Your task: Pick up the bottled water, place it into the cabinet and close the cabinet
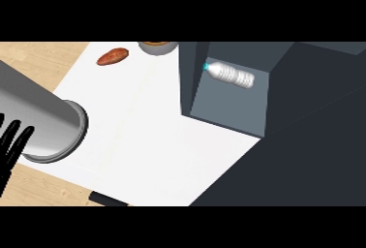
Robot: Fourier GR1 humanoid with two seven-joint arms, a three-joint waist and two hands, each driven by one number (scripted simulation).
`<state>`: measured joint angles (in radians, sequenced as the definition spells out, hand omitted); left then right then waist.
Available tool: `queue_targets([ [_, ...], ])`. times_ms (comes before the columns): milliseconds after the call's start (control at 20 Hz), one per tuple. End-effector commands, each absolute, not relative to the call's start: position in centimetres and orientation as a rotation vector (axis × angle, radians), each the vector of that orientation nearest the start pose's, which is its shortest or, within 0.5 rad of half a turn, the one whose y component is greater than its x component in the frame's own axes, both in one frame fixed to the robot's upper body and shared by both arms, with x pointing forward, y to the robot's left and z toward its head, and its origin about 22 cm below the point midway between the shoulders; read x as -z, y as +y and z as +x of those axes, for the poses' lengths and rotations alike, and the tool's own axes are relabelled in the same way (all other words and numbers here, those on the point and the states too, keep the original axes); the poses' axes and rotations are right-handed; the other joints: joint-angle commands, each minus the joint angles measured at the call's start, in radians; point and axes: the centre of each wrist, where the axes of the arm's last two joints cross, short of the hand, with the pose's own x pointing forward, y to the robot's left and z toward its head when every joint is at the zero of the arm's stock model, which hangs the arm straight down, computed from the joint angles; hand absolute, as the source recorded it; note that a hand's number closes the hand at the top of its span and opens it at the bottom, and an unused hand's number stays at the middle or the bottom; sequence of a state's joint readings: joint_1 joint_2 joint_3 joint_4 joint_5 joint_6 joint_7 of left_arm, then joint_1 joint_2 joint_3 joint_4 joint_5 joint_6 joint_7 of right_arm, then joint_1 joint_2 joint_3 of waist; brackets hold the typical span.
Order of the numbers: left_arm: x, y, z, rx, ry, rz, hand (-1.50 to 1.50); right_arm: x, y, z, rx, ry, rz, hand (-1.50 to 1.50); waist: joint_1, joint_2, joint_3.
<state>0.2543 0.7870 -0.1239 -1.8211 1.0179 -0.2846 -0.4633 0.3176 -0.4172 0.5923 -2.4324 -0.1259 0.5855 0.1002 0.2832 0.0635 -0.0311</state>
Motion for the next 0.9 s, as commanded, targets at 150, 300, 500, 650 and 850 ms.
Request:
queue_targets([
  [150,-7.9,35.3,18.7,-0.019,-1.883,-0.599,-1.5,-12.3,-16.5,11.5,-0.935,-1.592,0.933,1.5,0.002,0.013,0.007],
  [300,-7.8,35.3,18.7,-0.022,-1.874,-0.604,-1.5,-12.8,-16.4,12.9,-0.936,-1.627,0.861,1.5,-0.011,0.004,0.008],
  [500,-7.3,35.4,18.6,-0.032,-1.856,-0.602,-1.5,-13.5,-16.3,15.3,-1.033,-1.622,0.713,1.5,-0.012,-0.001,0.006],
  [650,-7.4,36.1,18.6,-0.026,-1.846,-0.57,-1.5,-13.7,-15.5,17.0,-1.08,-1.591,0.659,1.5,-0.019,-0.009,0.009],
  [850,-7.3,35.9,18.5,-0.033,-1.85,-0.601,-1.5,-13.8,-14.4,20.0,-1.064,-1.548,0.588,1.5,-0.013,-0.013,0.011],
])
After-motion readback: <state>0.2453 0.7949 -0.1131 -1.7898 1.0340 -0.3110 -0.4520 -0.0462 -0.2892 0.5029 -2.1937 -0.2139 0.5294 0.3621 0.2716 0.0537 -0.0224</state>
